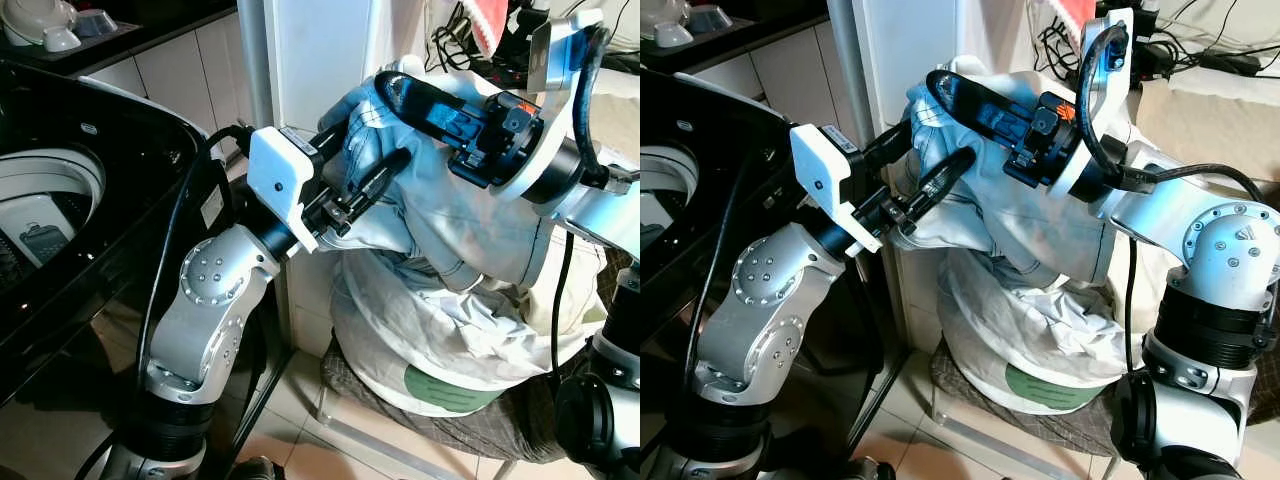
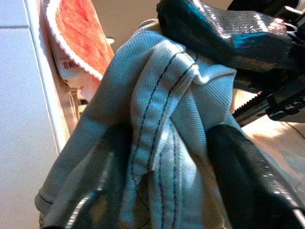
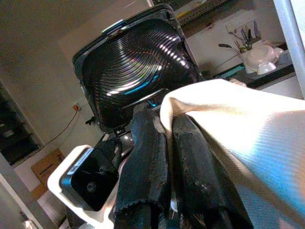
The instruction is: Clothes washing
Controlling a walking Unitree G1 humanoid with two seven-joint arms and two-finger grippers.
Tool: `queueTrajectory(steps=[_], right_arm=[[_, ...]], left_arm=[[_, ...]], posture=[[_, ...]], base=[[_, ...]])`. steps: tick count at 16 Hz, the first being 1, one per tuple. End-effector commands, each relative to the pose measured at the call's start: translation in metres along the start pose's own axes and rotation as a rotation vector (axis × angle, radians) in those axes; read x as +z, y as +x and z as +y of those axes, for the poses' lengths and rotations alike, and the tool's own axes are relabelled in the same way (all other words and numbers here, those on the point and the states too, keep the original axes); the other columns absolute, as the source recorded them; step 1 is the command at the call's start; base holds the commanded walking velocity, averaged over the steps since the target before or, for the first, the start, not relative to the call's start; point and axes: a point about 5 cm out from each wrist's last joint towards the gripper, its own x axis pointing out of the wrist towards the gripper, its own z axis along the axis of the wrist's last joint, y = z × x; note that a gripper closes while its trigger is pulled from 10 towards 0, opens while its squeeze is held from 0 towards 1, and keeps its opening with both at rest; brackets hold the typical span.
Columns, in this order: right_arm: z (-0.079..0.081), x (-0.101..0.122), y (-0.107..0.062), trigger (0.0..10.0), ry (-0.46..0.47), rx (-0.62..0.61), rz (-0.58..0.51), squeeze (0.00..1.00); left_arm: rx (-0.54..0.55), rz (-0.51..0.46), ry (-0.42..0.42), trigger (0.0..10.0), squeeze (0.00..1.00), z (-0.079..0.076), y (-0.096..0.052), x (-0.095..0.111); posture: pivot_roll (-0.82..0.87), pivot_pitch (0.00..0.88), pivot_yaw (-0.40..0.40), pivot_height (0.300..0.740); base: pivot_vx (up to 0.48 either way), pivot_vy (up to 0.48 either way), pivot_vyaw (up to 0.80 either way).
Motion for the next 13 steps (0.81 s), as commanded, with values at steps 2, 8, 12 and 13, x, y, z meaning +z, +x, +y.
queueTrajectory(steps=[2, 8, 12, 13], right_arm=[[0.0166, 0.0047, 0.0018, 0.0, -0.034, 0.087, -0.006, 0.00], [0.0177, 0.0053, 0.0004, 0.0, -0.038, 0.065, 0.004, 0.00], [0.0187, 0.0048, 0.0013, 0.0, -0.037, 0.063, 0.001, 0.00], [0.0187, 0.0048, 0.0018, 0.0, -0.038, 0.063, 0.001, 0.00]], left_arm=[[-0.017, 0.043, -0.019, 0.0, 0.00, -0.0017, -0.0016, -0.0086], [-0.024, 0.040, -0.033, 0.0, 0.00, -0.0026, -0.0025, -0.0085], [-0.023, 0.048, -0.032, 0.0, 0.00, -0.0009, -0.0037, -0.0087], [-0.018, 0.052, -0.031, 0.0, 0.00, -0.0001, -0.0042, -0.0088]], posture=[[-0.03, 0.000, -0.013, 0.740], [-0.05, 0.001, -0.010, 0.740], [-0.04, 0.004, -0.012, 0.740], [-0.04, 0.003, -0.012, 0.740]], base=[[0.000, 0.000, 0.00], [0.000, 0.000, 0.00], [0.000, 0.000, 0.00], [0.000, 0.000, 0.00]])
